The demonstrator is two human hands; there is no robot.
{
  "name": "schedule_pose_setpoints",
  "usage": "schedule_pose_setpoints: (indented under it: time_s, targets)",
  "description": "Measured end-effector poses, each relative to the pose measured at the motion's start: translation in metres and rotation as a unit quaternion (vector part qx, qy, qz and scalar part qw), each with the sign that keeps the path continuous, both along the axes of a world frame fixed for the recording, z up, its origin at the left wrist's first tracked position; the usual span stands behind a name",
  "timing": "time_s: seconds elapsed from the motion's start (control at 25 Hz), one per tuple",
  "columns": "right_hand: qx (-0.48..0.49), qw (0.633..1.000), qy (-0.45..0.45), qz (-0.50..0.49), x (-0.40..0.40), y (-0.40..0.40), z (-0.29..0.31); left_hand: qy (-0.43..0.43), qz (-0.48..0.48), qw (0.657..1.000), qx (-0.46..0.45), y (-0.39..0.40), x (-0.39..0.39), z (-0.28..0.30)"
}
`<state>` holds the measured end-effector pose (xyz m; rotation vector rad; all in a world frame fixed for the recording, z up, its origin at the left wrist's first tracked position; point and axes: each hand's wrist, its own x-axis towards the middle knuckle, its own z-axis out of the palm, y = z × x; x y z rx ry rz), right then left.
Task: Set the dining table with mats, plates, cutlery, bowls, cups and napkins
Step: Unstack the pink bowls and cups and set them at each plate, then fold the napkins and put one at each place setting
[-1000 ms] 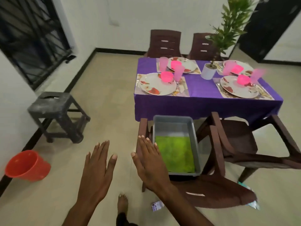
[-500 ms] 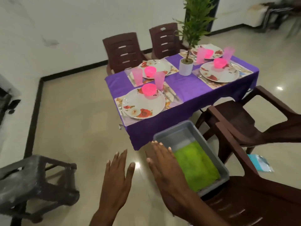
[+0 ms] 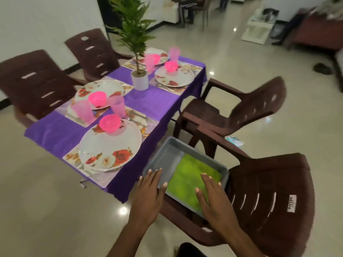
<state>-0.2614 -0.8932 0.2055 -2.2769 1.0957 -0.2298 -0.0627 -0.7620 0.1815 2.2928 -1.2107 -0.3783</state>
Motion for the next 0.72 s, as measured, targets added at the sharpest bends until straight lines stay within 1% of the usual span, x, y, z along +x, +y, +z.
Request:
schedule_pose_setpoints:
  time_s: [0.12,0.2,0.36,0.52,0.6,0.68,0.72]
  targets:
    - [0.023,0.996,0.021,-0.079,-0.007,-0.003,-0.015,0.035,-0.050,0.998,0.011,-0.031,0.019,-0.006]
    - [0.042,0.992,0.027,-0.118,-0.004,-0.016,-0.031,0.016,-0.081,0.996,0.027,-0.057,0.033,-0.018]
    - [0.074,0.983,0.038,-0.164,0.012,-0.057,-0.071,-0.020,-0.130,0.988,0.084,-0.104,0.066,-0.056]
    - [0.104,0.965,0.077,-0.229,0.022,-0.099,-0.117,-0.016,-0.153,0.981,0.119,-0.146,0.088,-0.095]
    - [0.115,0.957,0.089,-0.250,0.024,-0.112,-0.143,-0.002,-0.157,0.980,0.123,-0.165,0.091,-0.116]
    - [0.143,0.947,0.106,-0.265,0.025,-0.119,-0.182,0.042,-0.144,0.981,0.123,-0.187,0.091,-0.154]
    - [0.156,0.942,0.120,-0.271,0.024,-0.122,-0.205,0.073,-0.121,0.983,0.118,-0.201,0.089,-0.175]
